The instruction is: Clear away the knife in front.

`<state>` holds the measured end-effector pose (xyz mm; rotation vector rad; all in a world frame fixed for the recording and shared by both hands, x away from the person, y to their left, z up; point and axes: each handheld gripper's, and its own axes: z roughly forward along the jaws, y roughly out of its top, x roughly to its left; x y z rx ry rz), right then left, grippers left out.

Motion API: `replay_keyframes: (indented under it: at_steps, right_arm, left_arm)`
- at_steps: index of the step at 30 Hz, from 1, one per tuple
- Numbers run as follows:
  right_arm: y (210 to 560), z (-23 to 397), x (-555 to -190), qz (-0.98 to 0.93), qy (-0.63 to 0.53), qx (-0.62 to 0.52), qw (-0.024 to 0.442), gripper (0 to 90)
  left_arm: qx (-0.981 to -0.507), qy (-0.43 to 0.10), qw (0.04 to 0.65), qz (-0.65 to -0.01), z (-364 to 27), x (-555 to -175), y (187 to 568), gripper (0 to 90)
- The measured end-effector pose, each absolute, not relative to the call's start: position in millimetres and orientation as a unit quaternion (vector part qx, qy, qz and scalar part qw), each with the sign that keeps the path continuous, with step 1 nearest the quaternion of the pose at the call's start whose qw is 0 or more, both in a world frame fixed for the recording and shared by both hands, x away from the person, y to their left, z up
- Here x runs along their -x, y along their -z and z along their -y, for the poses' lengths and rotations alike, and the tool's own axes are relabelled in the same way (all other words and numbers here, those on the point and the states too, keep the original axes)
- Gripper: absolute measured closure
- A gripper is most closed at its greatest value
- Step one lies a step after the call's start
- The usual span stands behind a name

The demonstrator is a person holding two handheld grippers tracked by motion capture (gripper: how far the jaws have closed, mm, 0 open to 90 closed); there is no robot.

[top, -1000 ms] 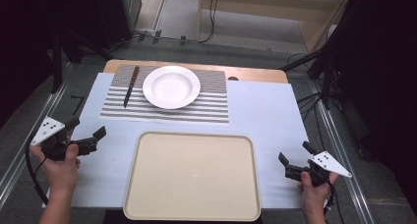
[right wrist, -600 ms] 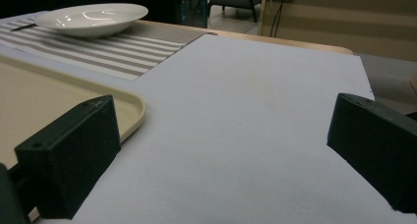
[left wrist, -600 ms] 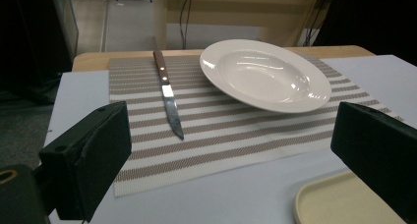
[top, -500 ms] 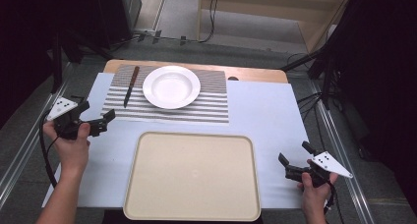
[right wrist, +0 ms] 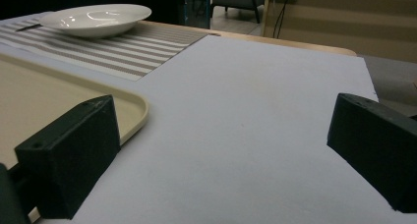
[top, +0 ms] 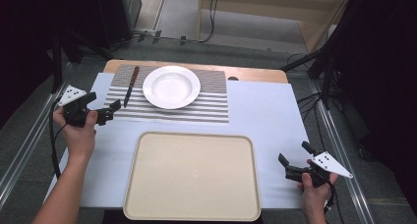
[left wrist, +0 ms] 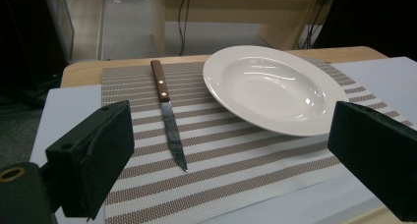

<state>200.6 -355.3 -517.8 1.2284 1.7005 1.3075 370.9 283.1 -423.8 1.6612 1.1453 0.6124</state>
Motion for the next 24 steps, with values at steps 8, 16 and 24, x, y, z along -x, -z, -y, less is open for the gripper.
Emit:
replay_keyframes:
  at_steps: [8, 16, 24]
  right_arm:
    - [517.9, 355.0, -200.8, -0.650, -0.500, -0.469, 0.328, 0.0]
    - [518.0, 355.0, -201.0, -0.651, -0.499, -0.469, 0.327, 0.0]
    - [518.3, 354.4, -201.8, -0.653, -0.497, -0.467, 0.330, 0.0]
  left_arm:
    - [-0.682, -0.245, 0.493, -0.482, -284.2, -390.9, 424.6, 9.8]
    - [-0.687, -0.240, 0.486, -0.484, -281.2, -412.0, 423.2, 13.5]
    - [-0.694, -0.230, 0.473, -0.491, -280.2, -433.0, 423.9, 15.6]
